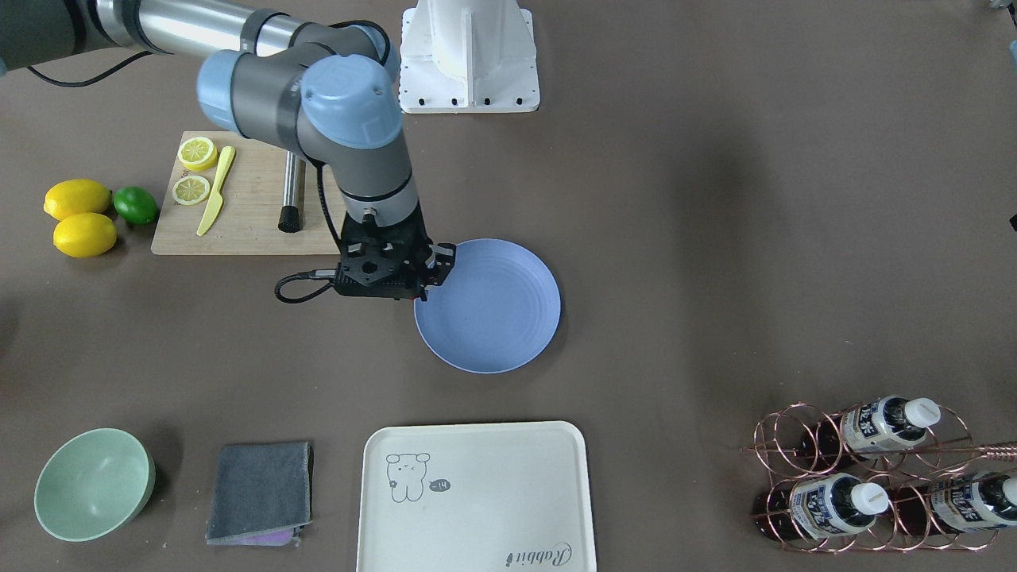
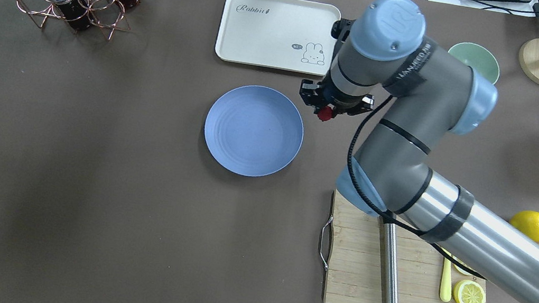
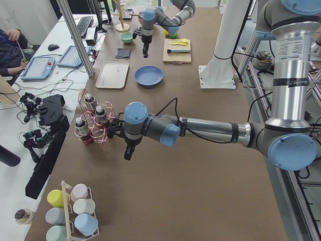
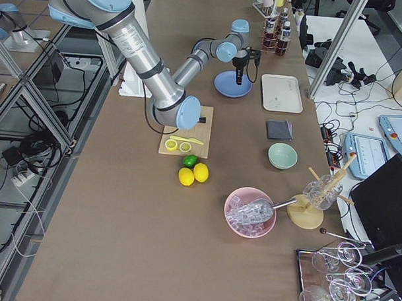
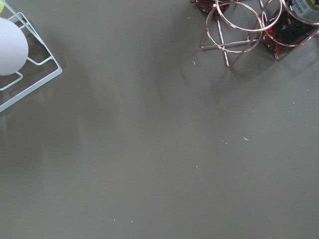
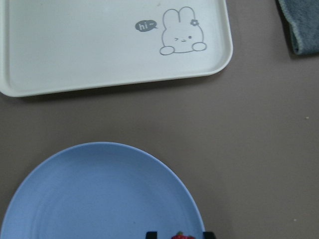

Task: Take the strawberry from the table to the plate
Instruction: 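Carry the strawberry with the right gripper over the blue plate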

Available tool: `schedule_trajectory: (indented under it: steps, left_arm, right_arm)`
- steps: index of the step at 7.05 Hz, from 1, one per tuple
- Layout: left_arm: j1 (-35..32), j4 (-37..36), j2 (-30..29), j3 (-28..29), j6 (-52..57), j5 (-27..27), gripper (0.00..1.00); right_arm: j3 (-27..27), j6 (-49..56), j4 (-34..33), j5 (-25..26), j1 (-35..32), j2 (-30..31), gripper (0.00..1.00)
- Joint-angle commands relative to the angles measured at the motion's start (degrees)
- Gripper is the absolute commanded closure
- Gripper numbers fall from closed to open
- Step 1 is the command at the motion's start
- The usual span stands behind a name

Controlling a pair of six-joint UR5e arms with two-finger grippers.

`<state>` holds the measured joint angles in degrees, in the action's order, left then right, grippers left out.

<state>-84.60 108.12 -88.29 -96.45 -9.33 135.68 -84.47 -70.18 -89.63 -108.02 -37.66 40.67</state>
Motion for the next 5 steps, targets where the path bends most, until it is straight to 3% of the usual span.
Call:
schedule_trajectory:
  steps: [1, 5]
  left_arm:
    - [-0.2, 0.0, 1.1, -0.2, 0.0, 0.0, 0.02]
    - [-0.8, 0.2, 1.4, -0.5, 0.0, 0.1, 0.02]
  right_arm:
    - [9.1, -5.0, 7.8, 4.9, 3.2, -3.6, 1.00]
    - [11.3, -7.2, 11.2, 8.5, 8.1, -2.9, 1.00]
